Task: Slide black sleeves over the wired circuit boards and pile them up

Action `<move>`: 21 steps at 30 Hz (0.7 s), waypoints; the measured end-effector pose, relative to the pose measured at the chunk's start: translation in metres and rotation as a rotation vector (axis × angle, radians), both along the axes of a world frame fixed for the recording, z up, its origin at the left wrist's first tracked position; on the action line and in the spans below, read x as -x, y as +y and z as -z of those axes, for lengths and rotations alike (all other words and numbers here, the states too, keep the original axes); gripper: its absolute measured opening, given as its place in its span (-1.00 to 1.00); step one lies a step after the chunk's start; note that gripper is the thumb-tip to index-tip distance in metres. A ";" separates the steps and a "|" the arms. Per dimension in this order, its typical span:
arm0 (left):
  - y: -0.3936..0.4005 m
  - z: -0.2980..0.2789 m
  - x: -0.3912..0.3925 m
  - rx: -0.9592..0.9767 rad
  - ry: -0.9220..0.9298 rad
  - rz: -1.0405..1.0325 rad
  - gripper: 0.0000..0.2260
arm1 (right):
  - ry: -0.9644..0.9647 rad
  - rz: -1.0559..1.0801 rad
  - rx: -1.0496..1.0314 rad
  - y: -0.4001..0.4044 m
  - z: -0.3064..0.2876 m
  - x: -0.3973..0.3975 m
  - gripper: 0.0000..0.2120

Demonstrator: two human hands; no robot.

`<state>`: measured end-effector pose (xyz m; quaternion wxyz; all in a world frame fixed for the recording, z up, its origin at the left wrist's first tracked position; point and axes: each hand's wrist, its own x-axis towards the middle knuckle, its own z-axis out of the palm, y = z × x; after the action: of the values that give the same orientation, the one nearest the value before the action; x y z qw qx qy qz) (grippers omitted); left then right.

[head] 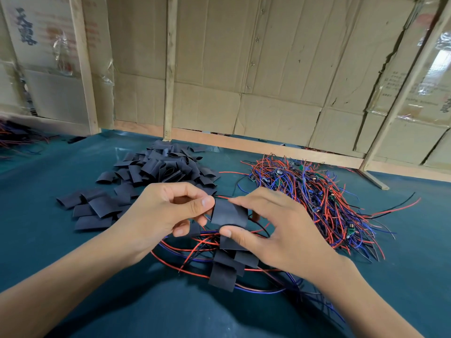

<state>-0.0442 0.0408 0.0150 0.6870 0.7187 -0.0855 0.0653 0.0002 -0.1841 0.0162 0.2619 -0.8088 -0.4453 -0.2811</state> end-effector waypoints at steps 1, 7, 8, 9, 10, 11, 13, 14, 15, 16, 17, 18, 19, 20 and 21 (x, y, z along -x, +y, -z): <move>0.000 0.001 0.000 0.007 -0.009 -0.016 -0.73 | -0.042 0.013 0.002 0.000 0.001 -0.001 -0.56; 0.005 -0.002 -0.005 0.276 -0.053 -0.075 -0.84 | -0.113 0.080 -0.074 -0.003 0.005 -0.007 -0.61; 0.007 -0.003 -0.006 0.327 -0.055 -0.081 -0.86 | -0.108 0.089 -0.079 -0.003 0.007 -0.008 -0.62; 0.008 -0.003 -0.007 0.376 -0.058 -0.085 -0.86 | -0.095 0.097 -0.079 -0.003 0.008 -0.008 -0.63; 0.009 -0.003 -0.008 0.423 -0.060 -0.088 -0.86 | -0.074 0.106 -0.082 -0.002 0.009 -0.008 -0.61; 0.010 -0.003 -0.008 0.466 -0.058 -0.087 -0.87 | -0.048 0.117 -0.092 -0.002 0.009 -0.008 -0.59; 0.011 -0.004 -0.010 0.537 -0.053 -0.080 -0.88 | 0.008 0.136 -0.132 0.000 0.009 -0.006 -0.56; 0.012 -0.004 -0.010 0.563 -0.052 -0.072 -0.87 | 0.032 0.136 -0.151 0.001 0.009 -0.004 -0.57; 0.012 -0.005 -0.010 0.586 -0.048 -0.060 -0.85 | 0.059 0.130 -0.164 0.002 0.009 -0.003 -0.58; 0.011 -0.005 -0.010 0.609 -0.038 -0.047 -0.84 | 0.086 0.119 -0.170 0.004 0.009 -0.002 -0.60; 0.010 -0.005 -0.010 0.635 -0.024 -0.035 -0.84 | 0.109 0.112 -0.169 0.005 0.010 -0.001 -0.62; 0.009 -0.005 -0.010 0.664 -0.009 -0.025 -0.84 | 0.124 0.109 -0.165 0.006 0.010 -0.001 -0.64; 0.008 -0.005 -0.011 0.698 0.007 -0.014 -0.84 | 0.132 0.111 -0.161 0.007 0.010 0.000 -0.66; 0.007 -0.005 -0.011 0.734 0.020 -0.003 -0.84 | 0.133 0.111 -0.160 0.007 0.010 0.001 -0.67; 0.006 -0.006 -0.011 0.767 0.031 0.008 -0.83 | 0.127 0.107 -0.167 0.008 0.010 0.001 -0.67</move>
<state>-0.0332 0.0473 0.0206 0.9075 0.4099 -0.0471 0.0789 -0.0008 -0.1766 0.0057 0.3405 -0.8230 -0.3591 -0.2789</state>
